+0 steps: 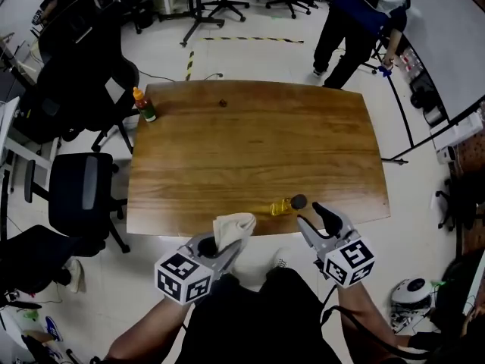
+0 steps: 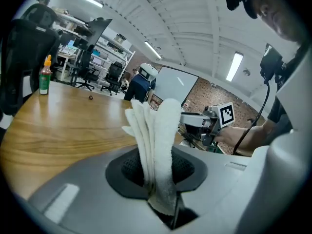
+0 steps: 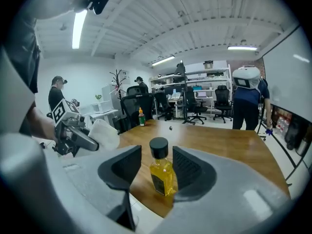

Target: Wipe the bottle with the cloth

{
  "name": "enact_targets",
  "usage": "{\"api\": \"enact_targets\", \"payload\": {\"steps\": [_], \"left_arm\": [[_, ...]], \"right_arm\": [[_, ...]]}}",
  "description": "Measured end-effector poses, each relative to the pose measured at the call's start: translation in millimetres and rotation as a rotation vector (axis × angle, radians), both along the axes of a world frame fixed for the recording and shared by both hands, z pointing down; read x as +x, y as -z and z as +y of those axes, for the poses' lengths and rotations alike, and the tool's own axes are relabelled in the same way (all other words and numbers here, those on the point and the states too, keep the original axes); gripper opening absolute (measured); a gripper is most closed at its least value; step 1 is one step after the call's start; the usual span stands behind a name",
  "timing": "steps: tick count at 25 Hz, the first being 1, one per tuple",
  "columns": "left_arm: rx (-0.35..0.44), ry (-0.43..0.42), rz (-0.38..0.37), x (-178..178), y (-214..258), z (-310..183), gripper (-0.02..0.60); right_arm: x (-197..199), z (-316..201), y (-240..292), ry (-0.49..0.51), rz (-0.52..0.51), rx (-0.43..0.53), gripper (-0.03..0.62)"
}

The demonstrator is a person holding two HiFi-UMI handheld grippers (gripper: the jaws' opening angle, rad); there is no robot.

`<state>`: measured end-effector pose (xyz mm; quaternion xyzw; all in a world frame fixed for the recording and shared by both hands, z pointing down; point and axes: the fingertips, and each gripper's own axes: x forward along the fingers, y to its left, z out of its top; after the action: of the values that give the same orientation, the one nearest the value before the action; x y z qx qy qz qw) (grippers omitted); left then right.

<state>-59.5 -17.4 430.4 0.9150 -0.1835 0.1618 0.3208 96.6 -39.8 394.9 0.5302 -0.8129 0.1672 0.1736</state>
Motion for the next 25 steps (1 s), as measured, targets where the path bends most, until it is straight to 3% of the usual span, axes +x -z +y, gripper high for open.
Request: {"api": "enact_targets", "payload": {"steps": [9, 12, 16, 20, 22, 25], "left_arm": [[-0.021, 0.051, 0.001, 6.1, -9.2, -27.3, 0.109], [-0.018, 0.043, -0.016, 12.2, -16.4, -31.5, 0.109], [-0.084, 0.045, 0.026, 28.3, -28.7, -36.0, 0.109], [-0.197, 0.072, 0.153, 53.1, -31.2, -40.1, 0.109], [-0.283, 0.082, 0.288, 67.8, -24.9, -42.7, 0.109], [-0.457, 0.098, 0.548, 83.5, -11.9, -51.7, 0.109]], "right_arm": [[-8.1, -33.1, -28.0, 0.047, -0.011, -0.001, 0.201], [-13.0, -37.6, -26.6, 0.092, 0.015, 0.036, 0.149], [-14.0, -37.4, -25.9, 0.116, 0.020, 0.057, 0.147], [-13.5, -36.4, -25.3, 0.118, 0.004, 0.058, 0.146], [-13.4, -36.8, -25.0, 0.117, -0.006, 0.052, 0.146], [-13.6, -37.1, -24.3, 0.125, -0.010, 0.038, 0.146]]}}
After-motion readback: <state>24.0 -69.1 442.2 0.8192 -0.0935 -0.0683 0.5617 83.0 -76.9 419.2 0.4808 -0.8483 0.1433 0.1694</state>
